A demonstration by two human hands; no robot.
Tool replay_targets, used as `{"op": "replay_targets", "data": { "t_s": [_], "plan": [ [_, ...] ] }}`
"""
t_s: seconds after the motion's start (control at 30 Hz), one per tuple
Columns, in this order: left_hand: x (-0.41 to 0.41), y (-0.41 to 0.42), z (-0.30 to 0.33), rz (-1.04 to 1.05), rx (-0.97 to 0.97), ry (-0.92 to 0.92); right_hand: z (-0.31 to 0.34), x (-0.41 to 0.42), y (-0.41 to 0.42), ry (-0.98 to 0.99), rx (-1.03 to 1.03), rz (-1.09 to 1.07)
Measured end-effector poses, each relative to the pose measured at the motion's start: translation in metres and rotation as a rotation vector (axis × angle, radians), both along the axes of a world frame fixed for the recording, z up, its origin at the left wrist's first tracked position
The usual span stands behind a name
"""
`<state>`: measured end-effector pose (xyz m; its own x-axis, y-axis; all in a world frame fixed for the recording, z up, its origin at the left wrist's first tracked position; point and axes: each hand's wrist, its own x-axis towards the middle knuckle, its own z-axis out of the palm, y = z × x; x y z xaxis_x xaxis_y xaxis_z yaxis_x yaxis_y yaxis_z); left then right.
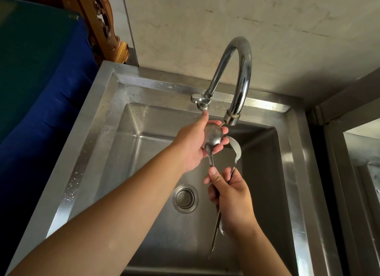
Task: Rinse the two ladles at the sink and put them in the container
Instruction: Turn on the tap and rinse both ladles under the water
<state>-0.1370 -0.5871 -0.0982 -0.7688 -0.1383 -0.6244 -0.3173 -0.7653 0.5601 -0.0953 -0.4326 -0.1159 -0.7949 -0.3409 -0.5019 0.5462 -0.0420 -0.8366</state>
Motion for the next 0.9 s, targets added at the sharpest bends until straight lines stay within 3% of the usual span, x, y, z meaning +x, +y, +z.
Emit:
{"op": "replay_targets", "data": {
  "t_s": [0.17,0.47,0.9],
  "plan": [
    [0.011,-0.005,0.000,-0.011,0.116,0.146,0.009,-0.010,-0.003,-0.064,-0.025,-0.059],
    [0.012,0.000,-0.010,-0.093,-0.194,0.236,0.008,-0.015,-0.011,-0.081,0.005,-0.093],
    [0.018,0.006,-0.027,-0.159,-0.131,0.289,-0.007,-0.004,0.007,-0.040,0.028,-0.075]
  ]
}}
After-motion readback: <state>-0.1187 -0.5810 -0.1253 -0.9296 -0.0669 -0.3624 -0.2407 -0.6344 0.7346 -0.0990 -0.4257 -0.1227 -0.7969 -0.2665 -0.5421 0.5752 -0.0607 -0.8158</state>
